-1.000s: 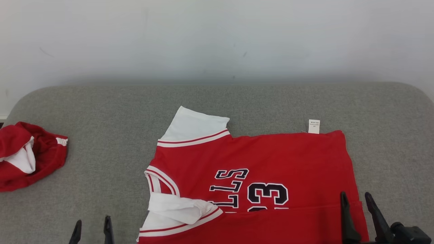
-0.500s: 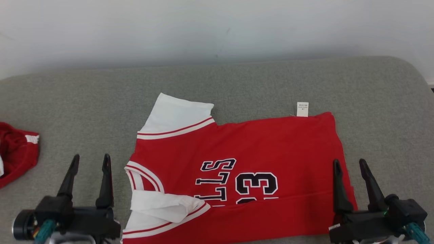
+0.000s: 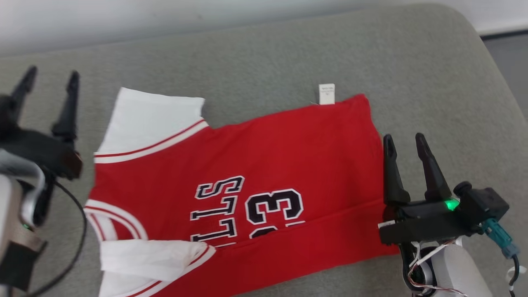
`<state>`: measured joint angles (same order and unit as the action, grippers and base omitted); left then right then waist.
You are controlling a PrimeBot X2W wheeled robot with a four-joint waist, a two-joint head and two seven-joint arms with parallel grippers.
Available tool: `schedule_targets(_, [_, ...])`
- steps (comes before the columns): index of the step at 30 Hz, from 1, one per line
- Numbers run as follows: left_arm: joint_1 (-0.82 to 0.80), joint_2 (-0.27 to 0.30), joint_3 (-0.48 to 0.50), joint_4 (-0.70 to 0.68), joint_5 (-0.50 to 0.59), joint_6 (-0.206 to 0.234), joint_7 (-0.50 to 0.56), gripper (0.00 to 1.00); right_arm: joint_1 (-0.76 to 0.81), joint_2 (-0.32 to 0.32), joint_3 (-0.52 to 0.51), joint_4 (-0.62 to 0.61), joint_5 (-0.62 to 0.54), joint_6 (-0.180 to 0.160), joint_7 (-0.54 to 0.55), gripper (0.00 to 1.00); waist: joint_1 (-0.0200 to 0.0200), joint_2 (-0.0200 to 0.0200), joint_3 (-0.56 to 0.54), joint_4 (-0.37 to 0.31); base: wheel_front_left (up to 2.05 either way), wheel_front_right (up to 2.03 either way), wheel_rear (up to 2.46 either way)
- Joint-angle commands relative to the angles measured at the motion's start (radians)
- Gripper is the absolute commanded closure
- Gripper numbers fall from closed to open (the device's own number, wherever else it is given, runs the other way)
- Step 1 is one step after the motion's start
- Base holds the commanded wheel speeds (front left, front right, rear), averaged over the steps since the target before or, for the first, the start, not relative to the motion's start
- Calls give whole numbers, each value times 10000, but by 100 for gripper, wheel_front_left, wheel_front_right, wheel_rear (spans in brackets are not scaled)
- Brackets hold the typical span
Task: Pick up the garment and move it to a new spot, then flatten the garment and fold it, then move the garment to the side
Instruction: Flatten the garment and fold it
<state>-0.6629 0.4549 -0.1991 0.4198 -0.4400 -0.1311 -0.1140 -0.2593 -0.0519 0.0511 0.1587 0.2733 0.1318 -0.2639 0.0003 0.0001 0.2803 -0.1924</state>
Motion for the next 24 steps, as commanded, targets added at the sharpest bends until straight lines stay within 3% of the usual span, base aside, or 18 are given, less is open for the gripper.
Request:
schedule_targets(1, [-495,303,-170,257,-302,18,426,0,-242,25,120,-20,205,-26,-3,0,-3,-1,1110,-1162,0,0,0])
schedule_targets(7, [-1419,996,-840,914,-796,17,1196,0,-425,26,311,-22,522,-26,-3,0,-3,-1,1464,-1682,0,0,0])
schedule_targets(24, [-2203,1386,-1538,3207,-1469,16,2216,0,-549,25,554,11,604,-26,-4,0,-3,-1,1689,-2070,0,0,0])
